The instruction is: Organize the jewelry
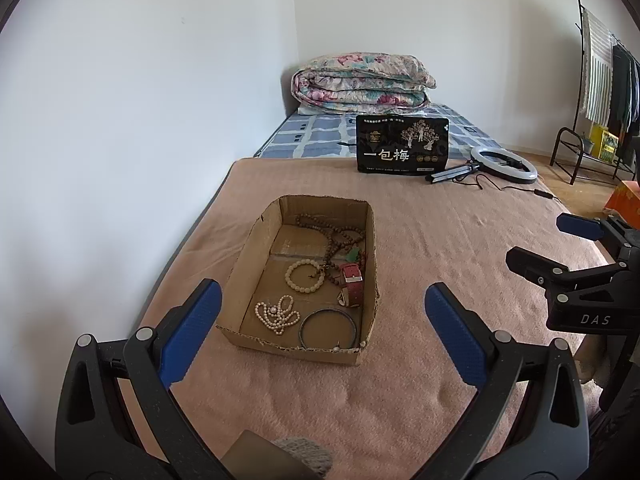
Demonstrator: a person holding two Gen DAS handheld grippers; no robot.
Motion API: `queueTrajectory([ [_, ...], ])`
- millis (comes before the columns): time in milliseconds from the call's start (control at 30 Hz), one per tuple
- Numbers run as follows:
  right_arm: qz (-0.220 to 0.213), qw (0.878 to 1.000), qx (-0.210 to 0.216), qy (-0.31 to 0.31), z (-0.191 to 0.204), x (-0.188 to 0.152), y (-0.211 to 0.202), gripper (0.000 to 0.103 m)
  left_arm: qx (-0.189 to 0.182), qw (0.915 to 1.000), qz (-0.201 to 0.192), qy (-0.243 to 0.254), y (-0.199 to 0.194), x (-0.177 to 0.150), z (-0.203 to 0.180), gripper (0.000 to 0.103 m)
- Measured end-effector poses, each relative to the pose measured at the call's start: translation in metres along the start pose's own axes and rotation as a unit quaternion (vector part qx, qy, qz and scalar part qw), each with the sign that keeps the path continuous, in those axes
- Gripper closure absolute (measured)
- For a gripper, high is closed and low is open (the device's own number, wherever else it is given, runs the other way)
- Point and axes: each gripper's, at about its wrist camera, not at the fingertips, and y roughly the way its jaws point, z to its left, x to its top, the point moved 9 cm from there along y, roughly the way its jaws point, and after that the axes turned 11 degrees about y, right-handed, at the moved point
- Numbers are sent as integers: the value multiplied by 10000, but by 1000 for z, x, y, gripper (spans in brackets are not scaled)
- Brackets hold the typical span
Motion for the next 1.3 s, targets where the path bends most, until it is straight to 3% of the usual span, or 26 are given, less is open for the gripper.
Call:
queueTrajectory([
  [1300,123,9997,13,234,-7,-6,1,0,117,9999,-69,-60,-4,4,8,0],
])
